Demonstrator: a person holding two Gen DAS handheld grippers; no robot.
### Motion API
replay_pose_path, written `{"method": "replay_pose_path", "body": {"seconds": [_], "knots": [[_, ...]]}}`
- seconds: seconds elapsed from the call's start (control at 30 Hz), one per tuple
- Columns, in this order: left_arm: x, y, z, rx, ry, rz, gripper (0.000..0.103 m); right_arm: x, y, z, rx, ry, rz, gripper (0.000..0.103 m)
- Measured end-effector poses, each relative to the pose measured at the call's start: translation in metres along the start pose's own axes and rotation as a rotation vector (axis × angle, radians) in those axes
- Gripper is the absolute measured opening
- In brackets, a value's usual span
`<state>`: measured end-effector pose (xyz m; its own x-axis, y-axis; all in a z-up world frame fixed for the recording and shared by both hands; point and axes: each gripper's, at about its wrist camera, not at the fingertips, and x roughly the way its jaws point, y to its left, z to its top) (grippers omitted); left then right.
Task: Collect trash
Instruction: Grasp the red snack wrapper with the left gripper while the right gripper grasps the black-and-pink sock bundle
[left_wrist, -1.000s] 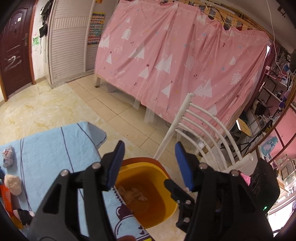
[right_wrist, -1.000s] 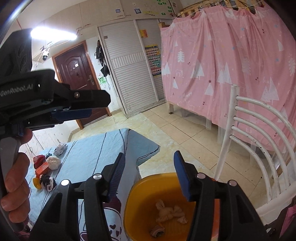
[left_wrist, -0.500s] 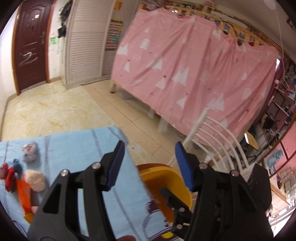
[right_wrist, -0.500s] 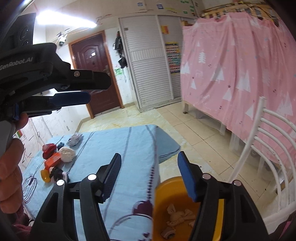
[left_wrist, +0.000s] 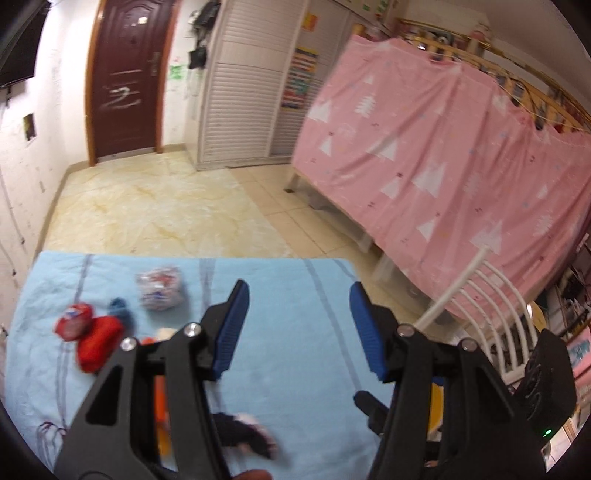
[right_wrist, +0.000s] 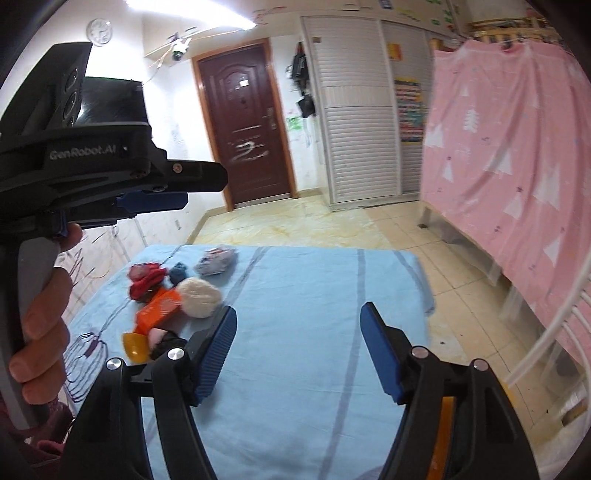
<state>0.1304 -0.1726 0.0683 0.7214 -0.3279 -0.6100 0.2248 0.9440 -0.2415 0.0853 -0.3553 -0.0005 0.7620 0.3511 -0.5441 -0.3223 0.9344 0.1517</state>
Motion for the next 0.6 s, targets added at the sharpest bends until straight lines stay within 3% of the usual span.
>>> {"method": "replay_pose_path", "body": {"seconds": [0.1, 0.17, 0.37, 0.6], "knots": [[-0.007, 0.027, -0.001, -0.021, -0.008, 0.034, 0.055, 0.011, 0.018, 0.003, -0.023, 0.005, 0.032, 0.063], [-0.013, 0.047, 0.000, -0.034, -0.010, 0.071, 0.064, 0.016, 0.028, 0.004, -0.039, 0.009, 0.047, 0.063], [-0.038, 0.103, -0.001, -0.095, -0.023, 0.120, 0.065, 0.031, 0.057, 0.001, -0.099, 0.042, 0.111, 0.063], [-0.053, 0.139, -0.007, -0.096, -0.015, 0.179, 0.065, 0.048, 0.081, -0.009, -0.147, 0.100, 0.147, 0.064]]}}
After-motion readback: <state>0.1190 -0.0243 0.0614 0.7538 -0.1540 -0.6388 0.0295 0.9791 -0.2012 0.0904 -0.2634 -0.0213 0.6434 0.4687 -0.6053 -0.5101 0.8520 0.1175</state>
